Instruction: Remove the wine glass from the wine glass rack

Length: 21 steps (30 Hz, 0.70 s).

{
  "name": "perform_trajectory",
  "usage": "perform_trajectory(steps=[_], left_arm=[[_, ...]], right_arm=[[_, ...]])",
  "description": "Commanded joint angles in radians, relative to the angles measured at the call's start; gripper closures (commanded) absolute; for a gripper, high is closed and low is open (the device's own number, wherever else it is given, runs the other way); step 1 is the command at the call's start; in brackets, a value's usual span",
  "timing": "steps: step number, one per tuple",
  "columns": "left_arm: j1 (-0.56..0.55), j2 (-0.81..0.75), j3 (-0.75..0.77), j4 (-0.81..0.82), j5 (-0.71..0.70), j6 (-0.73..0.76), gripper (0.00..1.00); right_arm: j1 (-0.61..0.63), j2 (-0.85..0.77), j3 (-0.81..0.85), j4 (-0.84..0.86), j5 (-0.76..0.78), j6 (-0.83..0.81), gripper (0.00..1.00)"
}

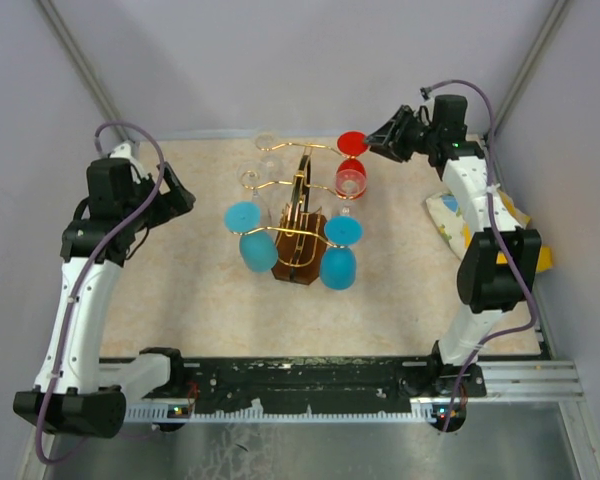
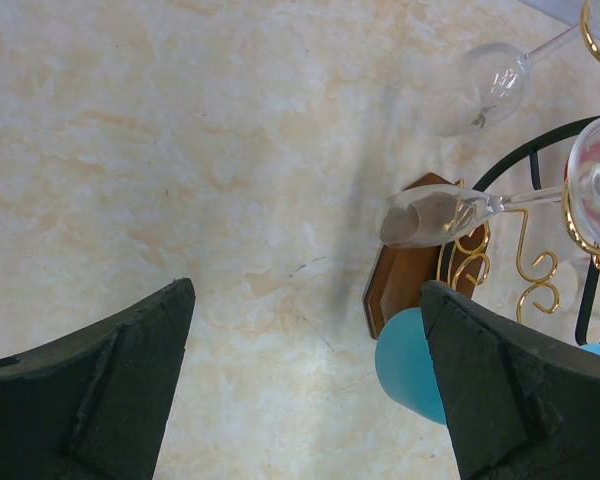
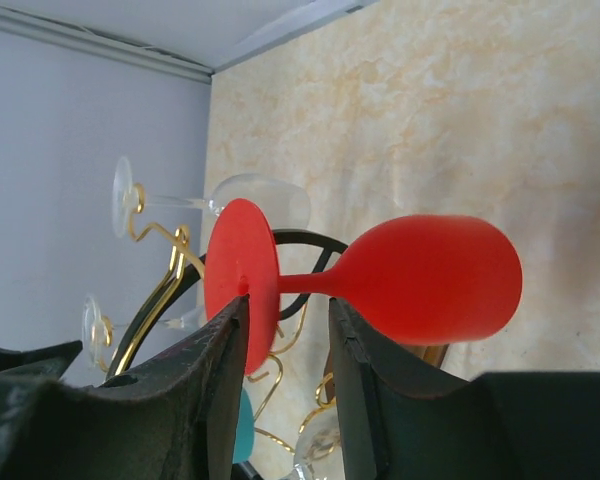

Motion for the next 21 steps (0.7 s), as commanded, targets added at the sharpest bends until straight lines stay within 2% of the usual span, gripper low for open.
perform_trajectory(steps=[1,7,21], left_arm=[[0.004,-0.024,0.020,-0.025,0.019,0.007,0.00],[0.004,-0.034,0.003,-0.025,0.020,-0.003,0.00],[0.004,-0.043,-0.004,-0.037,0.014,0.009,0.00]], right_arm=[[0.013,-0.001,0.046,0.070,-0.053,0.029,0.62],[0.016,0.014,0.060,0.076,-0.074,0.035,0.66],[0.018,0.025,0.067,0.119,-0.140,0.072,0.93]])
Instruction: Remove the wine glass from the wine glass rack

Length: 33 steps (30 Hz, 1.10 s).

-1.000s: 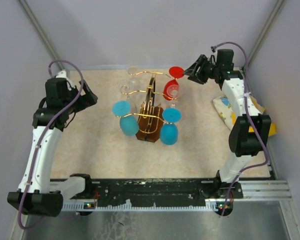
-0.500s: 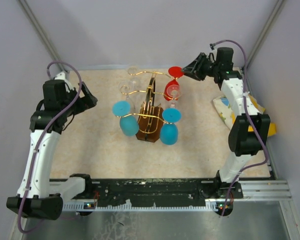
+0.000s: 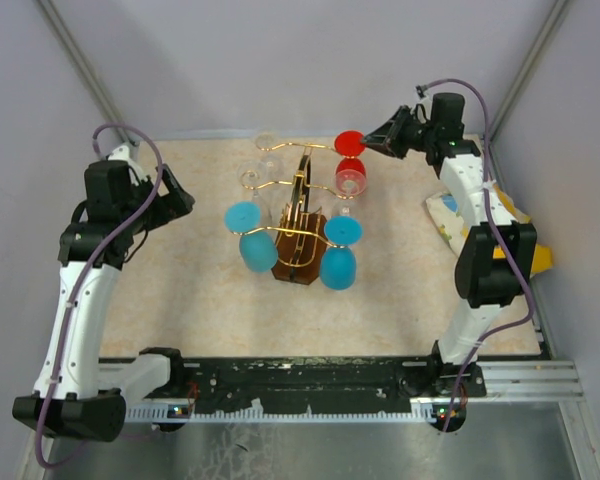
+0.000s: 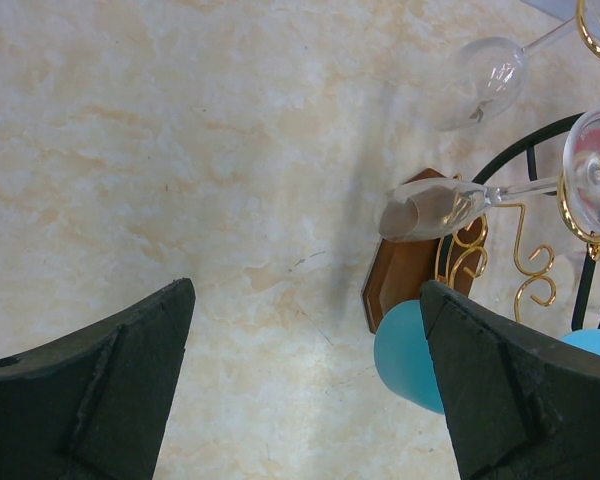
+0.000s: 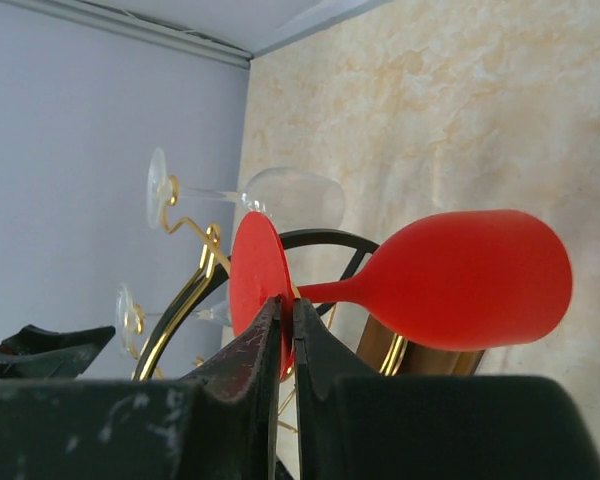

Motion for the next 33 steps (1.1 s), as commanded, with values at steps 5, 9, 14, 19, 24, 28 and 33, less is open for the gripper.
perform_trajectory(steps=[5,9,14,19,24,28,33], left_arm=[[0.004,-0.030,-0.001,-0.027,0.000,0.015,0.00],[0.003,-0.038,0.005,-0.037,-0.006,0.020,0.00],[0.004,-0.042,0.013,-0.044,-0.007,0.019,0.00],[0.004,-0.044,0.008,-0.039,0.005,0.011,0.01],[0.004,-0.047,0.000,-0.037,0.006,0.012,0.01],[0.004,-0.049,-0.008,-0.033,0.009,0.010,0.01],[0.004,-0.050,-0.016,-0.029,0.016,0.007,0.01]], right_arm=[[0.014,-0.053,0.008,0.095,-0.049,0.046,0.98],[0.008,-0.088,-0.035,0.148,-0.067,0.090,0.99],[-0.013,-0.130,-0.083,0.171,-0.098,0.129,1.00],[-0.024,-0.155,-0.124,0.195,-0.141,0.153,1.00],[-0.027,-0.192,-0.145,0.193,-0.175,0.163,1.00],[-0.026,-0.208,-0.168,0.204,-0.199,0.171,1.00],[-0.026,-0.207,-0.190,0.250,-0.223,0.205,1.00]])
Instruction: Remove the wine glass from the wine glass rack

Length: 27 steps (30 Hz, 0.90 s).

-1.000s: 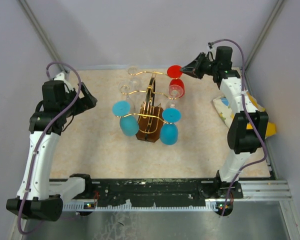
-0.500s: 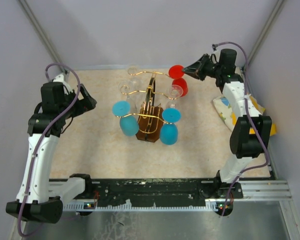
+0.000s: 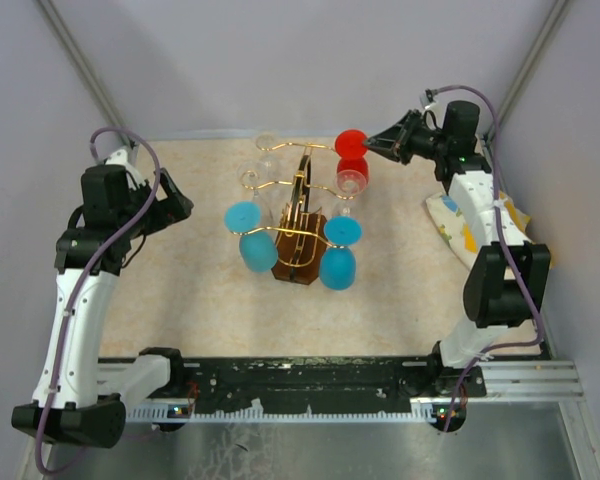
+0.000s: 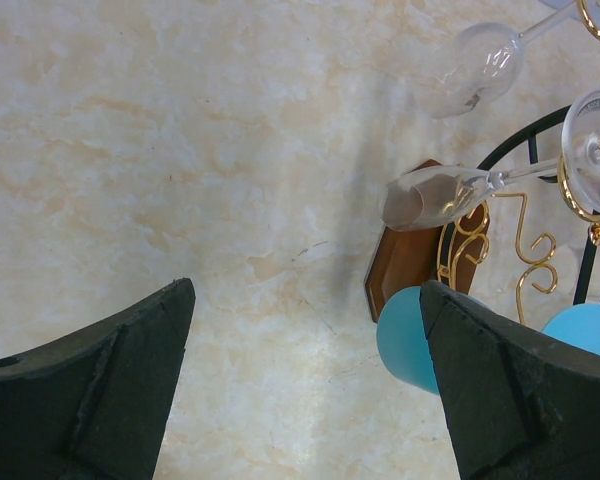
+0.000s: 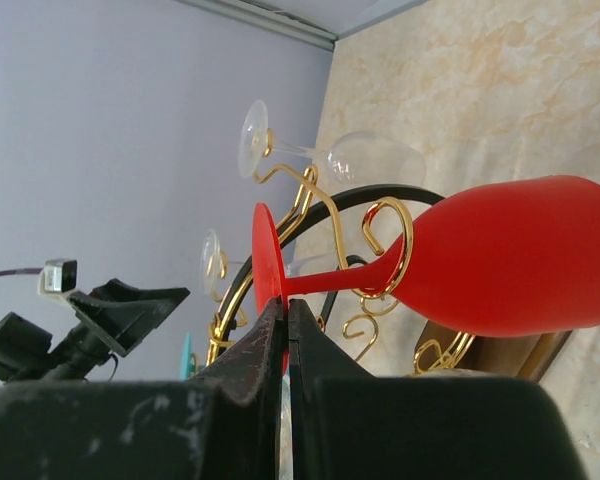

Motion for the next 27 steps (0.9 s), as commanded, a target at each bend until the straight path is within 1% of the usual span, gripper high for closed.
perform_trajectory(steps=[1,13,14,21,25,27], left_arm=[[0.004,-0.017,-0.013,0.004,0.015,0.001,0.01],[0.004,-0.028,-0.031,0.002,0.026,-0.006,0.01],[0.004,-0.031,-0.032,0.000,0.024,-0.004,0.01],[0.004,-0.038,-0.037,-0.003,0.012,0.004,0.00],[0.004,-0.035,-0.046,0.003,0.020,-0.001,0.00],[0.004,-0.036,-0.048,0.005,0.021,-0.001,0.00]], right_arm=[[0.004,-0.055,-0.012,0.078,-0.085,0.052,1.00],[0.043,-0.020,0.016,0.124,-0.105,0.101,1.00],[0.045,0.011,0.021,0.124,-0.106,0.104,1.00],[0.054,0.057,0.047,0.137,-0.101,0.116,1.00],[0.061,0.085,0.061,0.177,-0.102,0.130,1.00],[0.061,0.097,0.068,0.225,-0.105,0.158,1.00]])
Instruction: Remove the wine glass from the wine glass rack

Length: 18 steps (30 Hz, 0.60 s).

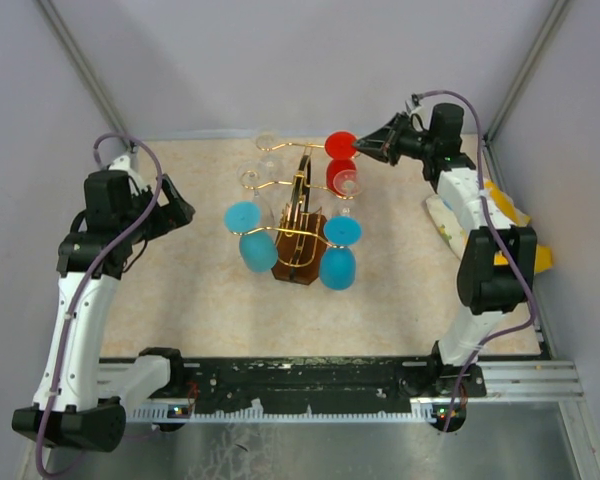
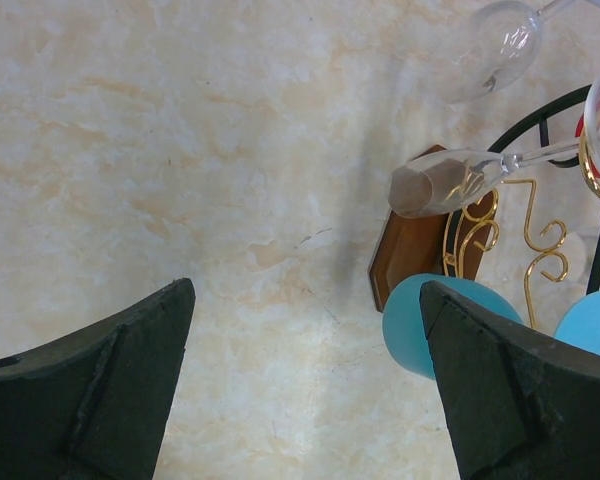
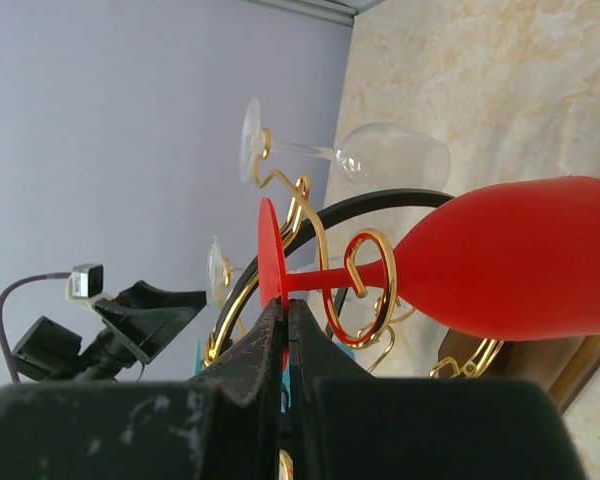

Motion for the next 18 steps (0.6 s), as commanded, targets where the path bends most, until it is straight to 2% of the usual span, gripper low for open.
perform_trajectory(steps=[1,5,7,16,18], left_arm=[[0.004,-0.014,-0.010,0.009,0.011,-0.001,0.00],[0.004,-0.010,-0.008,0.012,0.011,0.003,0.00],[0.004,-0.008,-0.007,0.011,0.016,0.003,0.00],[0.004,-0.012,0.004,-0.007,0.006,0.018,0.00],[0.004,-0.014,0.006,-0.009,0.001,0.023,0.00]], right_arm=[[0.027,0.019,0.074,0.131,-0.064,0.072,1.00],[0.028,0.057,0.105,0.254,-0.069,0.186,1.00],[0.028,0.090,0.153,0.263,-0.060,0.205,1.00],[-0.047,0.246,0.429,0.122,-0.009,0.165,1.00],[-0.082,0.285,0.521,0.036,-0.005,0.117,1.00]])
